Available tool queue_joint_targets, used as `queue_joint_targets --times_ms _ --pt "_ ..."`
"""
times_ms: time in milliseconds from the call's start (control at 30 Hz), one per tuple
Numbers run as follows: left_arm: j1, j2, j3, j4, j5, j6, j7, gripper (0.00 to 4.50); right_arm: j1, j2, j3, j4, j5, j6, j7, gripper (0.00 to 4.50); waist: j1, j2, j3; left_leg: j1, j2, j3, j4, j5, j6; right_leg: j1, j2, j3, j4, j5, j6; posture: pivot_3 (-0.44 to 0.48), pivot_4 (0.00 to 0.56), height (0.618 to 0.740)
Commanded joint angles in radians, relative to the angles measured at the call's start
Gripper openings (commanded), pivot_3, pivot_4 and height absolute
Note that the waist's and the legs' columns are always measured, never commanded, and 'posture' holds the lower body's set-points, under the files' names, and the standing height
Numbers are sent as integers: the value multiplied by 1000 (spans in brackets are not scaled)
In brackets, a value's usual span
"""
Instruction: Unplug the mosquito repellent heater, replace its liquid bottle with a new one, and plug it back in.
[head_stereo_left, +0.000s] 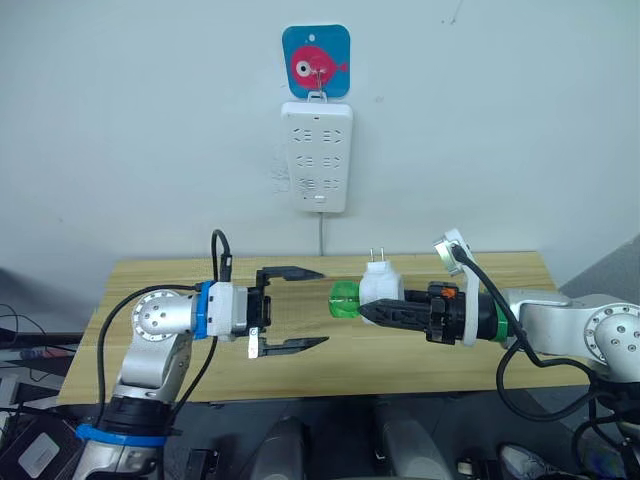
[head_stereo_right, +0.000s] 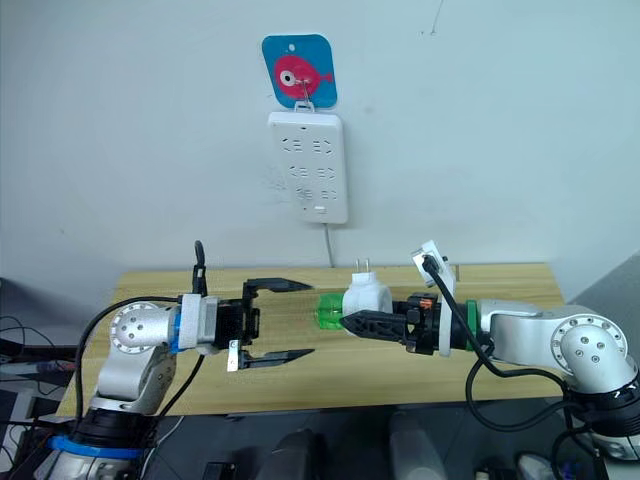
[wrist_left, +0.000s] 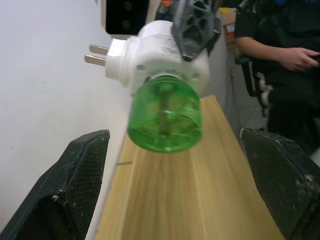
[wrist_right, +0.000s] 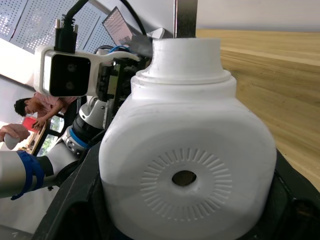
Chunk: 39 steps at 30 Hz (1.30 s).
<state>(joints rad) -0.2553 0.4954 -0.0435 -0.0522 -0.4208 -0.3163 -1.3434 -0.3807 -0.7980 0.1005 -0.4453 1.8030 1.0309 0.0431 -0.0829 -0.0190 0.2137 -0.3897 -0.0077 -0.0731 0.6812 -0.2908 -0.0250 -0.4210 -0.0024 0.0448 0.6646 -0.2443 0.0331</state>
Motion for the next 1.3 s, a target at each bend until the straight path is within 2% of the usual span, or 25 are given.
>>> queue_joint_targets --times_ms 33,400,433,500,567,667,833,1000,1067,1133,1233,1300 --pt "-22 -20 -25 10 11 -58 3 4440 -16 2 -16 -20 53 -12 4 3038 -1 0 0 0 0 0 0 0 0 0 0 0 0 0 0 -154 166 740" --pt "-93 -63 -59 87 12 -121 18 4440 0 1 -10 -5 158 -42 -57 3038 -4 0 0 0 0 -1 0 0 0 0 1 0 1 1 0 -161 167 740" --pt "-96 -64 -58 85 11 -120 20 4146 3 0 -10 -5 158 -41 -59 3038 -4 0 0 0 0 -1 0 0 0 0 1 0 1 1 0 -161 167 740" --pt "-98 -62 -56 76 7 -116 24 3897 7 0 -11 -5 157 -41 -62 3038 -4 0 0 0 0 -1 0 0 0 0 1 0 1 1 0 -161 167 740" --pt "-100 -57 -52 61 1 -105 31 3331 12 0 -13 -5 153 -41 -64 3038 -4 0 0 0 0 -1 0 0 0 0 1 -1 1 1 0 -164 167 740" --pt "-95 -47 -50 42 -5 -90 34 3289 19 -1 -12 -7 148 -44 -63 3038 -4 0 0 0 0 -1 0 0 0 0 1 -1 1 1 0 -164 167 740" --pt "-93 -47 -59 7 -11 -66 41 2276 22 -4 -8 -10 138 -44 -59 3037 -4 0 0 0 0 -1 0 0 0 0 1 0 1 1 0 -164 167 740" --pt "-104 -20 -76 -41 -36 18 12 2273 21 -15 -6 -26 101 -32 -41 3037 -5 0 0 0 0 -1 0 0 0 0 1 -1 1 1 0 -164 167 740" --pt "-117 46 -102 -86 -81 204 -10 2273 18 -21 -4 -45 70 -21 -18 3037 -5 0 0 0 1 -2 0 0 0 0 1 -1 1 1 0 -164 167 740" --pt "-148 132 -130 -131 -151 501 13 2273 13 -29 -2 -65 35 -6 12 3037 -7 0 0 0 1 -2 0 0 0 0 2 -1 1 1 0 -159 173 740" --pt "-276 249 -141 -128 -427 1107 75 2273 8 -38 2 -93 -14 16 67 3037 -8 0 0 0 1 -4 0 0 0 0 5 -2 2 0 1 -155 172 740" --pt "-359 280 -145 -71 -508 1297 37 2273 7 -38 4 -103 -26 21 91 3036 -9 0 0 0 1 -4 0 0 0 0 8 -2 1 -2 5 -155 172 740"
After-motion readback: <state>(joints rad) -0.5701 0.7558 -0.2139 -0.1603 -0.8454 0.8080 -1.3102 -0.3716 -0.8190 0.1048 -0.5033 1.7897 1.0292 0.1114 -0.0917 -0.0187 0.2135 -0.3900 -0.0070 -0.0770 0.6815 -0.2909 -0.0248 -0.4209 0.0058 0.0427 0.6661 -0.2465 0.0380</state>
